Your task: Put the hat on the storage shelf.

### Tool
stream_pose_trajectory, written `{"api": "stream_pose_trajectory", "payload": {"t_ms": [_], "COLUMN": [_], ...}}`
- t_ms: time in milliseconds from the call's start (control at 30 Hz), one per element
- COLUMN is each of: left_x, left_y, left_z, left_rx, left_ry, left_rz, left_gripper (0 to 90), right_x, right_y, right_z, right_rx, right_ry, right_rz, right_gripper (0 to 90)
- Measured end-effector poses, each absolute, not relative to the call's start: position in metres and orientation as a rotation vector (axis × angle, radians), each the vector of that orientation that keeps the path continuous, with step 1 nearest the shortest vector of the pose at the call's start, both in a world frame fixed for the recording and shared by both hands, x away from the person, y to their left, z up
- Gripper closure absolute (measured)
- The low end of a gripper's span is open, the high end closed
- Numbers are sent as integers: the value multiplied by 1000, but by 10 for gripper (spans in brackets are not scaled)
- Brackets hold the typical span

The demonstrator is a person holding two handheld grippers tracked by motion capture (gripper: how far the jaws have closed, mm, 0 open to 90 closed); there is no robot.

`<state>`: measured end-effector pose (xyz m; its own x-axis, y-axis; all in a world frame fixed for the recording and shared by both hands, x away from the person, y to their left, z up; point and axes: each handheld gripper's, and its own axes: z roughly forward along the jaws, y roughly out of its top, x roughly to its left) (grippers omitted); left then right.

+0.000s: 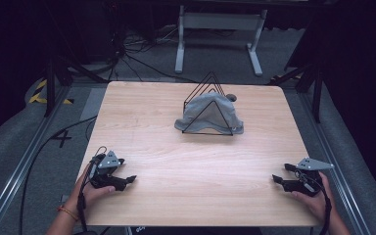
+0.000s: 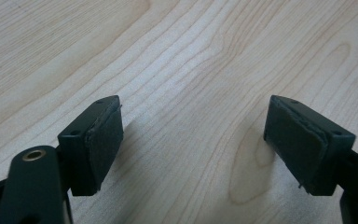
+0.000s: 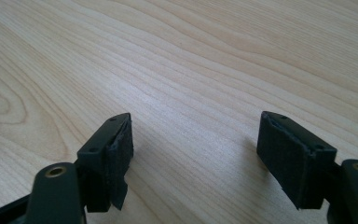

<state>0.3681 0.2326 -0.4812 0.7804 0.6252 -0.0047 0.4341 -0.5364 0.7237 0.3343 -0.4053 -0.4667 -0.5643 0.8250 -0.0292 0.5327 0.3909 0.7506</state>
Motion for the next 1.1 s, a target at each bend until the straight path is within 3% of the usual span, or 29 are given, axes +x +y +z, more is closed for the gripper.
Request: {"api": "stream_pose_trajectory", "payload": {"t_ms": [1100], "left_x": [367], "left_y": [232], "left_z": [-481], "left_rx": [2220], "left_ry": [813], "left_rz": [337], "left_gripper": [163], "right_x": [335], "right_y": [-405], "right_z": [-467], "right_rx": [1200], "right_ry": [2232], "right_rz": [991], "right_gripper": [268]}}
